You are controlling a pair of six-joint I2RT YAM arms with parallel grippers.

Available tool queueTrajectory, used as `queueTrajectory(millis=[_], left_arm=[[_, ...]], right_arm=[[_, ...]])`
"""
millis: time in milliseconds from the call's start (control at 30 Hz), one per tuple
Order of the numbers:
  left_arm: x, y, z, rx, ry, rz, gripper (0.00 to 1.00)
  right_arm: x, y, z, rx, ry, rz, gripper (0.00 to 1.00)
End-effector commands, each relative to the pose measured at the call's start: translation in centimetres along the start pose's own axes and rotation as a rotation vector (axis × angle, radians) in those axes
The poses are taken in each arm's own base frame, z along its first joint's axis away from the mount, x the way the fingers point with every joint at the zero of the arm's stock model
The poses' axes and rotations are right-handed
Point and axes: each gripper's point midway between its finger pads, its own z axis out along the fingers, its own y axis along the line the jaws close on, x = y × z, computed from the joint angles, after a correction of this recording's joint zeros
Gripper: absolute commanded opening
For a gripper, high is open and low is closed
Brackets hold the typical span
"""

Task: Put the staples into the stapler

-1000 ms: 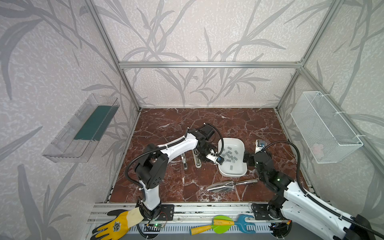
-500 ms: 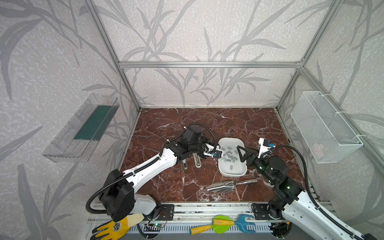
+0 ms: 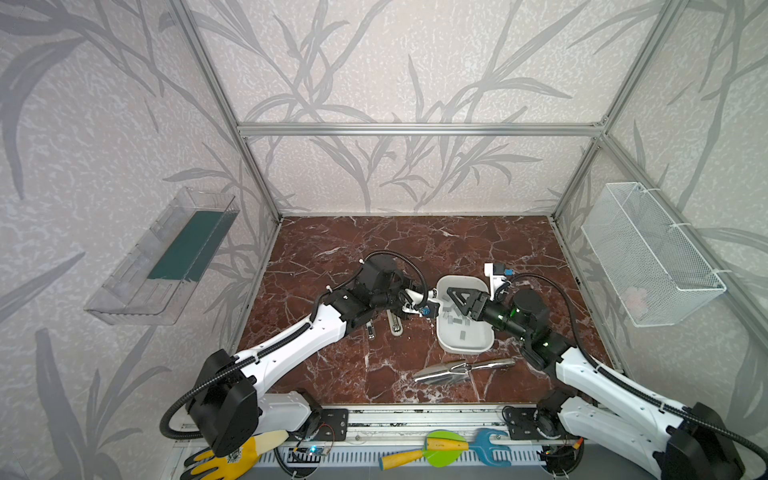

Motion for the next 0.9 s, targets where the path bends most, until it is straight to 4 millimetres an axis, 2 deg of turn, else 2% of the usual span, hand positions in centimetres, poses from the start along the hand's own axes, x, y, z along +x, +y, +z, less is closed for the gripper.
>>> queueTrajectory(millis=[0, 167, 267, 533, 867], left_arm=[[-0.3, 0.8, -0.3, -0.019, -0.004, -0.003, 0.0], [-0.8, 1.5, -0.4, -0.035, -0.025, -0.04, 0.0], [-1.2, 2.0, -0.6, -0.05, -0.038, -0.068, 0.0], [-1.6, 0.8, -0.5, -0.002, -0.073, -0.018, 0.0], [-3.5, 0.8, -1.3, -0.001, -0.164, -0.016, 0.0]], right_arm=[[-0.2, 1.5, 0.2, -0.064, 0.013, -0.004, 0.59], [0.5, 1.9, 1.4, -0.092, 0.071, 0.005, 0.49], [0.9, 1.7, 1.9, -0.09, 0.082, 0.014, 0.47], [1.6, 2.4, 2.7, -0.11, 0.11, -0.003, 0.43], [1.7, 1.3, 3.1, -0.073, 0.1, 0.008, 0.27]])
